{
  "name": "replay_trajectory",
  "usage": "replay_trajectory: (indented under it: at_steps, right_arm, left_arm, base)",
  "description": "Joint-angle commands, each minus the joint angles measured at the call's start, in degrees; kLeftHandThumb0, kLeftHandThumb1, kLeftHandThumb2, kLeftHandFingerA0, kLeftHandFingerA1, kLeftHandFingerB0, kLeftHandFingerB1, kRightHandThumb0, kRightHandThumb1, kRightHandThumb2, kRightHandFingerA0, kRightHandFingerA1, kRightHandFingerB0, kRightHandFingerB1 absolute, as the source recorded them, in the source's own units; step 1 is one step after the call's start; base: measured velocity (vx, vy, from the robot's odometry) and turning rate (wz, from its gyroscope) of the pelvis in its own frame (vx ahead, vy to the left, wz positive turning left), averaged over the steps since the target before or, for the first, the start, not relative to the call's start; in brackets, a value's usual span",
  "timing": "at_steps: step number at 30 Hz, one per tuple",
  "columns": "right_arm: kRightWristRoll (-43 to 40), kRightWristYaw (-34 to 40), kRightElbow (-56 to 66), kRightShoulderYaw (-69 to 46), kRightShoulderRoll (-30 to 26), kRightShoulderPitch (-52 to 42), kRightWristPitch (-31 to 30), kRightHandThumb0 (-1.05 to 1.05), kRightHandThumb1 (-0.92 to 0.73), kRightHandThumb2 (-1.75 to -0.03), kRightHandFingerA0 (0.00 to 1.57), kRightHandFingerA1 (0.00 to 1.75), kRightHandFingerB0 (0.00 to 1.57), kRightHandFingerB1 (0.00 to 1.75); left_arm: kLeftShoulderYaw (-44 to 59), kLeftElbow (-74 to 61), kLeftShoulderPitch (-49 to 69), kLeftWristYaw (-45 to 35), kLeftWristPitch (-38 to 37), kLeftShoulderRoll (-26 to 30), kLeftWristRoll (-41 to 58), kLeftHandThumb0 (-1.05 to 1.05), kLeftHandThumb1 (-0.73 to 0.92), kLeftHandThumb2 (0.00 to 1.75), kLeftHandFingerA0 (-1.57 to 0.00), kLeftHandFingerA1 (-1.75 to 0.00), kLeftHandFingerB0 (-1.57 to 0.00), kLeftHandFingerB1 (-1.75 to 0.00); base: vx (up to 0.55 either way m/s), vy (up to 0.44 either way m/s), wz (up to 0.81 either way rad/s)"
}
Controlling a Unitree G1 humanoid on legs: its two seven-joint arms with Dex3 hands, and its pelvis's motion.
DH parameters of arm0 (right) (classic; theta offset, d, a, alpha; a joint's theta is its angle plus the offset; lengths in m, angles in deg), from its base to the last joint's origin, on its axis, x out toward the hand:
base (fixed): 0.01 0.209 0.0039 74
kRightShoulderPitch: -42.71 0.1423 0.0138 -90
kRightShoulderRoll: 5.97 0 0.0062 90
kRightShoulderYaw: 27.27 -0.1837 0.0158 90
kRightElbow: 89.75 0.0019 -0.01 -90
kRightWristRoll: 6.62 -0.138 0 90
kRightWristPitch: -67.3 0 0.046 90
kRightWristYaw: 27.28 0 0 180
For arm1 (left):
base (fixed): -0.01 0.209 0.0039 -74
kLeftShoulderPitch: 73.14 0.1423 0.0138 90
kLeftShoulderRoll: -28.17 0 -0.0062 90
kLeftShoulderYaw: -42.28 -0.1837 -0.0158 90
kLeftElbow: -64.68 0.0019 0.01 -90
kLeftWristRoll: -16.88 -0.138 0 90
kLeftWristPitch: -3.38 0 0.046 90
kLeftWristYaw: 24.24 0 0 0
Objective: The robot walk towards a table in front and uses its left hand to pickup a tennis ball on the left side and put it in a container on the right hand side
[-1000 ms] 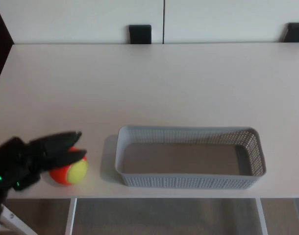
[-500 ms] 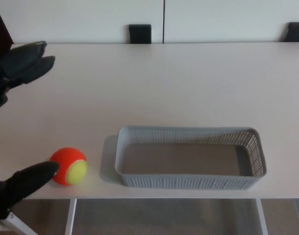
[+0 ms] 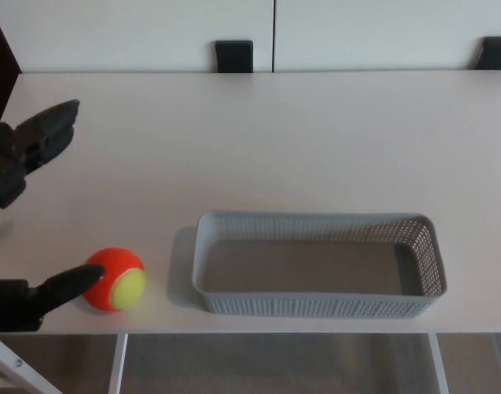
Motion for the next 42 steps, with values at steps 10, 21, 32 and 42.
replay_trajectory:
  at_steps: [10, 21, 32, 42]
  right_arm:
    - [2.21, -2.22, -0.41, 2.34, -3.42, 0.65, -1.38, -0.47, -0.53, -0.81, 0.65, 0.57, 0.5, 0.52]
    - [1.34, -2.24, 0.11, 2.12, -3.15, 0.53, -2.22, -0.46, -0.53, -0.81, 0.66, 0.58, 0.51, 0.52]
    - [2.46, -1.74, 1.92, 2.8, -3.35, 1.14, -3.03, -0.46, -0.54, -0.81, 0.65, 0.57, 0.48, 0.51]
    - [1.95, -2.22, 3.72, 2.7, -3.19, 1.24, -4.53, -0.4, -0.63, -0.59, 0.73, 0.44, 0.54, 0.39]
  left_arm:
    - [-11.56, 26.15, -6.06, 12.51, -5.33, 3.89, -28.21, -0.73, 0.43, 0.77, 0.0, -0.02, -0.03, -0.03]
    - [-15.44, 31.53, -8.48, 15.66, -4.26, 5.5, -31.24, -0.71, 0.42, 0.78, 0.0, -0.06, -0.02, -0.06]
    - [-16.93, 39.75, -11.84, 24.09, -7.28, 3.32, -33.25, -0.65, 0.39, 0.77, -0.04, -0.37, -0.07, -0.21]
    - [-17.03, 43.44, -12.85, 28.11, -10.04, 2.34, -33.56, -0.34, 0.23, 0.85, -0.01, -0.49, 0.0, -0.48]
  base:
    - [0.0, 0.0, 0.0]
    - [0.0, 0.0, 0.0]
    - [0.0, 0.0, 0.0]
    - [0.0, 0.0, 0.0]
